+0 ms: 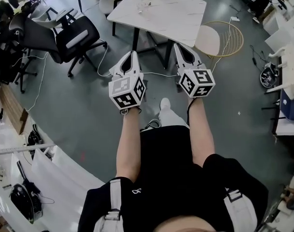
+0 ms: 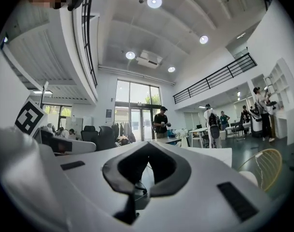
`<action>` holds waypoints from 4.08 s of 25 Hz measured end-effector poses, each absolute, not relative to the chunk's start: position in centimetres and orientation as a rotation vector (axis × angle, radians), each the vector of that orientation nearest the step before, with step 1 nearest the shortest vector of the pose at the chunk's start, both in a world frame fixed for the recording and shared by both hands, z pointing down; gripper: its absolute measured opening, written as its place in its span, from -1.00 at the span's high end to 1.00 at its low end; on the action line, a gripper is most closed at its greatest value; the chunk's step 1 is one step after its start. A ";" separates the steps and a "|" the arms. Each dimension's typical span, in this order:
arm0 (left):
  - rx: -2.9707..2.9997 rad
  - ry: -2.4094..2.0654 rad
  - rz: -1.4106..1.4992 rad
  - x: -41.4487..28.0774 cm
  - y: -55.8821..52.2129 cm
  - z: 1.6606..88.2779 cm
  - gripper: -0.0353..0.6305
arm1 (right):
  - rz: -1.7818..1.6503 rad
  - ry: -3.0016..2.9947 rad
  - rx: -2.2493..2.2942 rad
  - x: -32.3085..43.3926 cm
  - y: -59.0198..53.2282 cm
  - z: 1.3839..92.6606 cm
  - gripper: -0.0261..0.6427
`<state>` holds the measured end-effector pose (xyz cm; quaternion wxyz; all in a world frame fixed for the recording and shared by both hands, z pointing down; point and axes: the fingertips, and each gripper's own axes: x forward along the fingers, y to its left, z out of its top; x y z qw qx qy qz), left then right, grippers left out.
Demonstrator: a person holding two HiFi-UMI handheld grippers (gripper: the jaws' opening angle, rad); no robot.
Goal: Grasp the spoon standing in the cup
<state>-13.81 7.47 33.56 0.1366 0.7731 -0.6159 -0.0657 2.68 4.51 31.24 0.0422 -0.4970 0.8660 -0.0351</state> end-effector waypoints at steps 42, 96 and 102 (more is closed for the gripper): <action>2.058 -1.888 -0.008 -12.6 -32.5 39.1 0.85 | -0.469 2.702 -1.408 4.2 -39.1 39.7 0.90; 1.881 -1.632 0.185 -17.7 -44.8 53.8 0.85 | -0.821 2.812 -1.538 -5.5 -48.6 55.5 0.51; 1.914 -1.612 0.198 -17.2 -45.8 53.4 0.85 | -0.854 2.766 -1.554 -5.1 -49.5 55.8 0.69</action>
